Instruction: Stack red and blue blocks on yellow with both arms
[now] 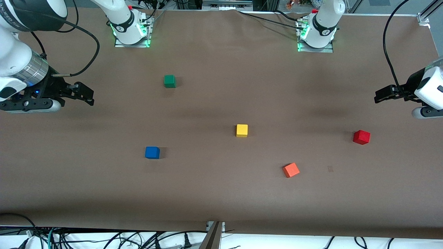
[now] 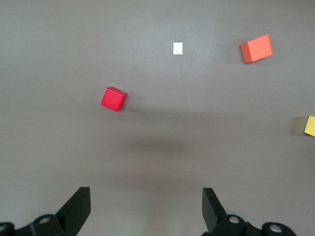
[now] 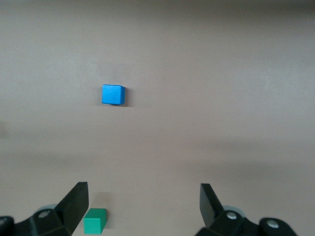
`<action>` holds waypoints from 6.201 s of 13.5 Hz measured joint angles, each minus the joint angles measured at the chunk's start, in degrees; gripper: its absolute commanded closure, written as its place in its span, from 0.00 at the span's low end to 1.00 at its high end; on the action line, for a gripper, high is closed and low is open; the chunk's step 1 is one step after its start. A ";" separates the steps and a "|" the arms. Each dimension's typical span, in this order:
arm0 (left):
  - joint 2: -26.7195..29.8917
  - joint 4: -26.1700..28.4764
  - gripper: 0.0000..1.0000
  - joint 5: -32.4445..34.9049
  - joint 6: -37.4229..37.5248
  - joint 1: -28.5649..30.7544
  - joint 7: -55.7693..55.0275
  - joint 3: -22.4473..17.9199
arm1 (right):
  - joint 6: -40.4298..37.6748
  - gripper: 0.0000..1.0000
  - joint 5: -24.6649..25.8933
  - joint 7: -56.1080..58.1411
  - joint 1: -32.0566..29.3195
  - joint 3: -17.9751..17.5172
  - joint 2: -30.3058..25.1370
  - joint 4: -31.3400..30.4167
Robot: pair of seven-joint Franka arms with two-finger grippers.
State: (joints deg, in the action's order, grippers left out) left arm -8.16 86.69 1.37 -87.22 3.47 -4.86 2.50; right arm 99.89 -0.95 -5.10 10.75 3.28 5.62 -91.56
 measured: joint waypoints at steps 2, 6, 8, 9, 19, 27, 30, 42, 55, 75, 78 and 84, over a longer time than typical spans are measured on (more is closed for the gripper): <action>-0.01 0.00 0.00 -0.02 0.00 0.33 0.00 -0.03 | 0.00 0.00 0.00 0.00 0.00 0.00 0.00 0.00; -0.66 0.00 0.00 -0.18 -0.01 1.53 0.18 -0.16 | 0.00 0.00 0.00 0.00 0.00 0.00 0.00 0.01; -1.71 0.00 0.00 -0.18 -0.07 3.18 2.42 -0.20 | 0.00 0.01 0.01 0.00 0.00 0.00 0.00 0.02; -2.59 0.03 0.00 -0.18 -0.21 4.36 4.42 -0.24 | 0.00 0.00 0.01 0.00 0.00 0.00 0.00 0.02; -20.94 1.94 0.00 -0.10 -18.69 8.99 23.46 -0.33 | 7.54 0.00 0.00 0.03 1.40 -0.24 6.62 0.03; -25.01 12.87 0.00 1.61 -39.81 11.13 33.74 -0.36 | 22.79 0.00 -0.16 3.74 5.09 -2.22 25.01 -0.53; -25.01 16.79 0.00 2.06 -45.03 11.44 34.63 -0.36 | 33.38 0.01 -0.16 4.06 5.24 -4.03 32.12 -0.42; -21.40 19.81 1.00 2.02 -47.32 12.91 36.05 1.72 | 37.10 0.62 -1.43 4.11 4.22 -4.96 38.06 3.26; -21.27 6.96 1.00 2.06 -33.00 -11.27 -14.85 21.28 | 1.52 0.66 -3.92 4.14 3.42 -4.96 29.14 18.58; -34.49 -3.03 1.00 10.05 -34.15 -21.51 -29.01 20.36 | -4.21 0.65 -4.02 -4.35 6.64 -5.26 25.11 21.30; -35.10 -3.62 0.99 10.05 -34.15 -21.52 -29.44 19.87 | -3.83 0.65 -4.02 -4.37 6.63 -5.26 25.14 21.36; -35.27 -3.85 0.00 10.38 -34.15 -21.58 -29.64 19.79 | -3.65 0.65 -4.02 -4.40 6.64 -5.26 25.23 21.55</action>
State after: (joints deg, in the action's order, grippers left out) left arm -43.43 82.84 11.75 -121.37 -18.11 -34.50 22.29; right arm 96.24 -4.96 -9.50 17.39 -1.98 30.85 -70.00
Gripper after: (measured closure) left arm 0.379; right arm 0.445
